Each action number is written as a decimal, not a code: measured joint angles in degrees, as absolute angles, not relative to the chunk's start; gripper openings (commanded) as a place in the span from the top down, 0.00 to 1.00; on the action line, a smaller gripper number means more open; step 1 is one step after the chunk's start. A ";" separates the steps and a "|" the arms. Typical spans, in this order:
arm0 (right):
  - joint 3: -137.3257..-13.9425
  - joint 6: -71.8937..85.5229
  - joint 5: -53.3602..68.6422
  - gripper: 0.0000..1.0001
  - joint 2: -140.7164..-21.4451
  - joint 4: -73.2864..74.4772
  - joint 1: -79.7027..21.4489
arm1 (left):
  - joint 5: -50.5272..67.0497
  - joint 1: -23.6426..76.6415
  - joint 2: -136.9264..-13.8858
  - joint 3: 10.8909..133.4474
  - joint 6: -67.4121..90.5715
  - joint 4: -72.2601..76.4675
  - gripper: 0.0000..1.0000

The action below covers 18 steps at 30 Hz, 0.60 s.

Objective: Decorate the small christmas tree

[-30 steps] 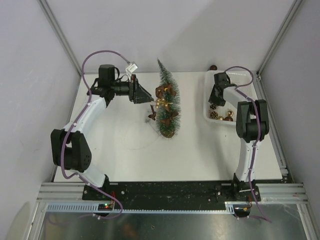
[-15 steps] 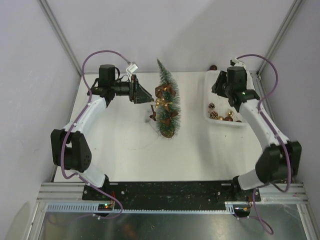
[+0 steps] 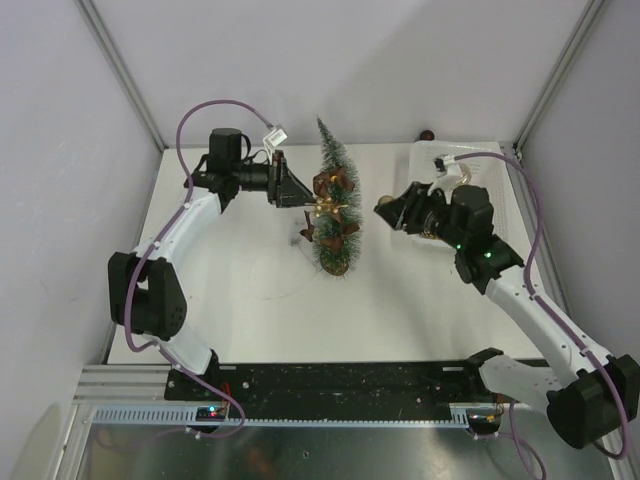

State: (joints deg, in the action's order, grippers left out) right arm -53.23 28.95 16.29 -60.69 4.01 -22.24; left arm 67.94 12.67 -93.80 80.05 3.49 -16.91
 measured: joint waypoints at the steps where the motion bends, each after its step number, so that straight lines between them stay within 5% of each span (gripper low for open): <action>1: -52.66 29.39 16.36 0.69 -60.69 2.72 -23.64 | 67.94 12.99 -93.86 80.07 3.49 -16.93 0.48; 18: -51.24 35.44 -8.54 0.78 -63.59 -11.40 -28.80 | 67.92 14.39 -94.56 81.56 3.09 -16.91 0.55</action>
State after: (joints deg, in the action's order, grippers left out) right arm -51.24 35.44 -8.54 -63.59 -11.40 -28.80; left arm 67.92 14.39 -94.56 81.56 3.09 -16.91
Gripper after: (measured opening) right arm 0.456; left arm 0.458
